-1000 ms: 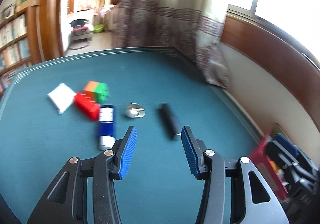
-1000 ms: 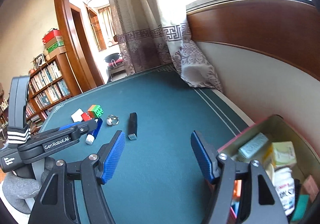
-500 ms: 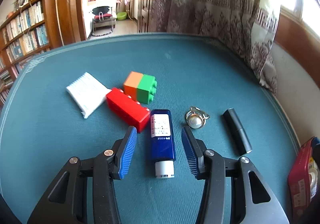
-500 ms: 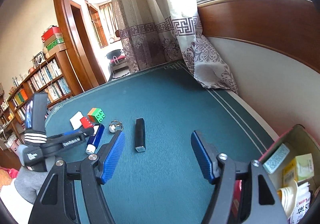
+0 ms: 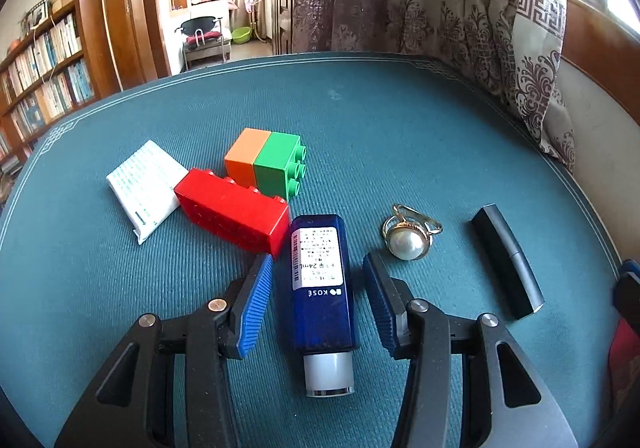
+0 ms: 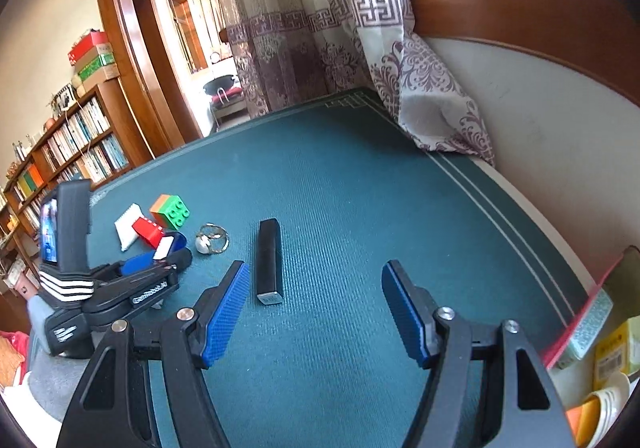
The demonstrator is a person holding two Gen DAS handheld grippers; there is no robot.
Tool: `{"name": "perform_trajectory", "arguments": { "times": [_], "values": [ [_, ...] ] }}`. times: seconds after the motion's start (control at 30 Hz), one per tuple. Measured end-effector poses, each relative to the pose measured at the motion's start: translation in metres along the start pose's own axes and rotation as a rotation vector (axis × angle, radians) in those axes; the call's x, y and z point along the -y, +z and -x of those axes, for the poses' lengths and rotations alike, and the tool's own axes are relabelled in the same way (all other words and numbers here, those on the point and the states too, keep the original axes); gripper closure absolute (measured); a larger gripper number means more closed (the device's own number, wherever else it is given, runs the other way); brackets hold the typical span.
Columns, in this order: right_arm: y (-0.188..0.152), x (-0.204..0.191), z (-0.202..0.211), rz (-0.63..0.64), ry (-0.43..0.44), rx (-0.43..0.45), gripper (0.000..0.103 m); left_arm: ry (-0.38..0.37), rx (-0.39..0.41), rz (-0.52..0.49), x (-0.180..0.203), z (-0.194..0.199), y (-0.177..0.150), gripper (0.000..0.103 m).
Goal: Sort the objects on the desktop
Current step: 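Grasp the blue KOSE bottle with the left tool, then grasp the black lipstick tube with the right tool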
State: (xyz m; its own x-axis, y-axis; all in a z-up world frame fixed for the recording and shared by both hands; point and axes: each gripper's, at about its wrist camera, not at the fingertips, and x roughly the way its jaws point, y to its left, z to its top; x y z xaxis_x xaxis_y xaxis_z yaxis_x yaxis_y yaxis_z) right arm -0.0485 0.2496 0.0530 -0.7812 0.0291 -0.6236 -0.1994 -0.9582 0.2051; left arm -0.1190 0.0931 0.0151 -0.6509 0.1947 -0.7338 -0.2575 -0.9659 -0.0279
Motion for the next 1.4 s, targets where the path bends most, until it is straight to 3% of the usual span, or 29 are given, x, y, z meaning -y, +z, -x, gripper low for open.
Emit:
{"name": "perform_trajectory", "arguments": {
  "times": [0.07, 0.7, 0.83, 1.2, 1.4],
  "values": [
    [-0.001, 0.0, -0.009, 0.003, -0.001, -0.018, 0.031, -0.01, 0.001, 0.009, -0.001, 0.003, 0.0, 0.072],
    [0.009, -0.023, -0.075, 0.046, 0.07, -0.143, 0.031, -0.059, 0.014, 0.037, -0.014, 0.019, 0.003, 0.072],
    [0.016, -0.027, -0.085, 0.048, 0.068, -0.156, 0.035, -0.06, 0.008, 0.044, -0.017, 0.018, 0.002, 0.072],
    [0.014, -0.051, -0.097, 0.198, -0.046, -0.2, 0.038, -0.066, -0.008, 0.045, -0.013, 0.012, 0.001, 0.072],
    [0.014, -0.052, -0.097, 0.233, -0.054, -0.198, 0.045, -0.068, -0.005, 0.05, -0.015, 0.013, 0.001, 0.072]
  ]
}}
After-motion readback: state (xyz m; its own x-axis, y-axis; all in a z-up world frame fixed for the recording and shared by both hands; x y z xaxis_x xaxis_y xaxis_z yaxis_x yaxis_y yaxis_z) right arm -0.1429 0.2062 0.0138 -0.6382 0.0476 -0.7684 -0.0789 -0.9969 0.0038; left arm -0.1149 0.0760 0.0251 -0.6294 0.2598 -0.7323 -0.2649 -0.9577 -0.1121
